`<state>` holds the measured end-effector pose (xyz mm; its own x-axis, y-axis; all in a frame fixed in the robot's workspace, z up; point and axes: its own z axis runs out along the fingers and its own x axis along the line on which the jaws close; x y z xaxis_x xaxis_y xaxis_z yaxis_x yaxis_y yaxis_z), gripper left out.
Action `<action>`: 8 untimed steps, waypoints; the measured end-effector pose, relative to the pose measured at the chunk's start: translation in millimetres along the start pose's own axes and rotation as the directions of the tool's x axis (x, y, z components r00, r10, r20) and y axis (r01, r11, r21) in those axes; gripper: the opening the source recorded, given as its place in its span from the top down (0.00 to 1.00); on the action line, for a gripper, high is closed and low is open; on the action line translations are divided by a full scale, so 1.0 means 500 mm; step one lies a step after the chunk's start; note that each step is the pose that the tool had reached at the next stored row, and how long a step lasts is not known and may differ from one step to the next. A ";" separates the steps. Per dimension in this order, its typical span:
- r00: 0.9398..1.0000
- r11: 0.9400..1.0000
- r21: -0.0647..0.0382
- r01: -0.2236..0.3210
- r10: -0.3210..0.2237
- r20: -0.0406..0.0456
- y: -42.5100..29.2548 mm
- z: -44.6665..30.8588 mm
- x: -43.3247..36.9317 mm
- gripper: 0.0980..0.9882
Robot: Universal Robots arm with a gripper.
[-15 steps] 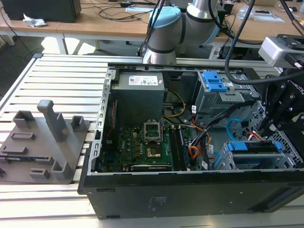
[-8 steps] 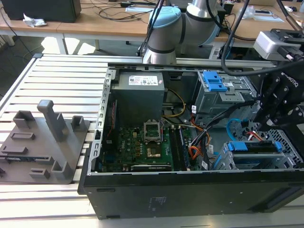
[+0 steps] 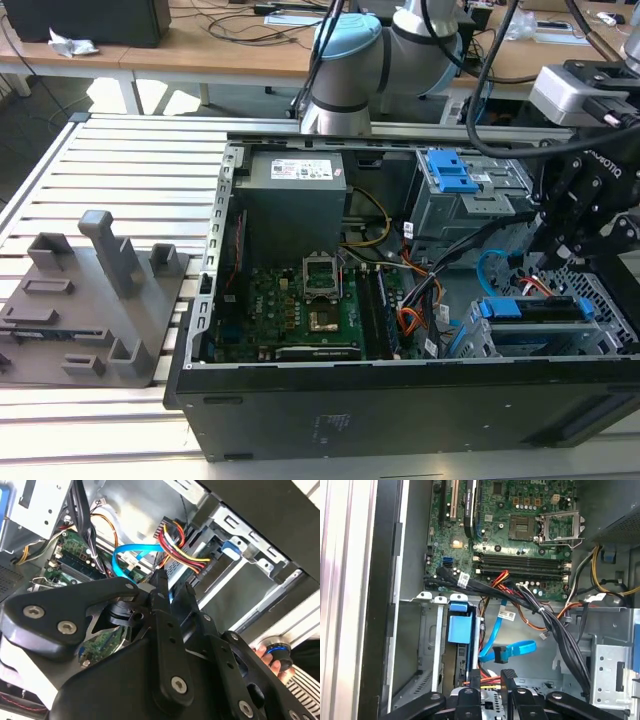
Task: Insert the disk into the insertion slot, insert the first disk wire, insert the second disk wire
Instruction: 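Insert the second disk wire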
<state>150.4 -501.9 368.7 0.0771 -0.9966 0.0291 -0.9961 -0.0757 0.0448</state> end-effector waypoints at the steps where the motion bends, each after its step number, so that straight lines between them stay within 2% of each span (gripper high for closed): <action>1: 1.000 1.000 0.000 0.002 -0.002 0.000 0.003 0.001 -0.002 0.77; 3: 1.000 1.000 0.000 0.006 -0.006 0.000 0.010 0.003 -0.010 0.77; 8: 1.000 1.000 0.000 0.015 -0.015 0.000 0.029 0.007 -0.012 0.77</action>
<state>135.5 -497.0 365.6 0.0921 -0.9953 0.0289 -0.9949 -0.0908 0.0448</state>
